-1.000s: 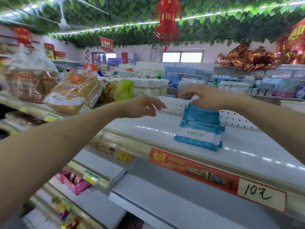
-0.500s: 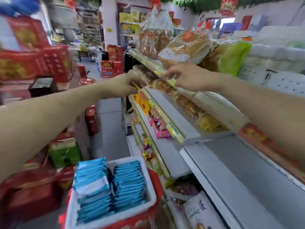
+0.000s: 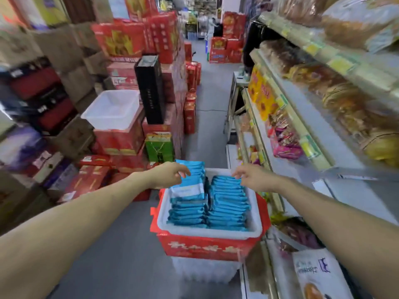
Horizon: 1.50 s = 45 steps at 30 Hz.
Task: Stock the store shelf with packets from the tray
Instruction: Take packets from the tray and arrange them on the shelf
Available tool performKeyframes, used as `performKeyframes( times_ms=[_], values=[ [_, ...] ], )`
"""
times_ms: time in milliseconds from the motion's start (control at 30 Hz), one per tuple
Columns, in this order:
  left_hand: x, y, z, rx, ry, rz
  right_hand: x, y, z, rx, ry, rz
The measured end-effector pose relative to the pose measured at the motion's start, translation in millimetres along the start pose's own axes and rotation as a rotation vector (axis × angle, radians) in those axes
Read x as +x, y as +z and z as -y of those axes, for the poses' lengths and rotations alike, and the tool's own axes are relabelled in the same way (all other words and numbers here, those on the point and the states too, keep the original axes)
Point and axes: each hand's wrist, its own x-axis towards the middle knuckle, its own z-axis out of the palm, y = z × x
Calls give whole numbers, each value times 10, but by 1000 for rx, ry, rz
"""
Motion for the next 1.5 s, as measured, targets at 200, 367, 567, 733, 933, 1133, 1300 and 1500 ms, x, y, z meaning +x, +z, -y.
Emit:
performKeyframes(
  times_ms=[200, 367, 567, 733, 933, 1133, 1300, 1500],
  values=[
    [176, 386, 243, 97, 10, 39, 141, 282, -104, 43, 35, 10],
    [324, 457, 203, 111, 50, 53, 159, 253, -142, 59, 68, -3],
    [393, 667, 191, 159, 129, 80, 217, 229, -178, 54, 90, -1],
    [331, 753, 265, 130, 164, 177, 346, 258, -101, 2, 74, 34],
    [239, 779, 281, 167, 207, 96, 577, 295, 199, -79, -4, 46],
    [-46, 184, 455, 137, 293, -12, 870, 369, 721, -193, -184, 7],
    [-390, -444, 812, 142, 173, -145, 1043, 616, 1030, -242, -280, 62],
    [-780, -746, 1223, 141, -10, -178, 1143, 764, 1214, -369, -328, 102]
  ],
)
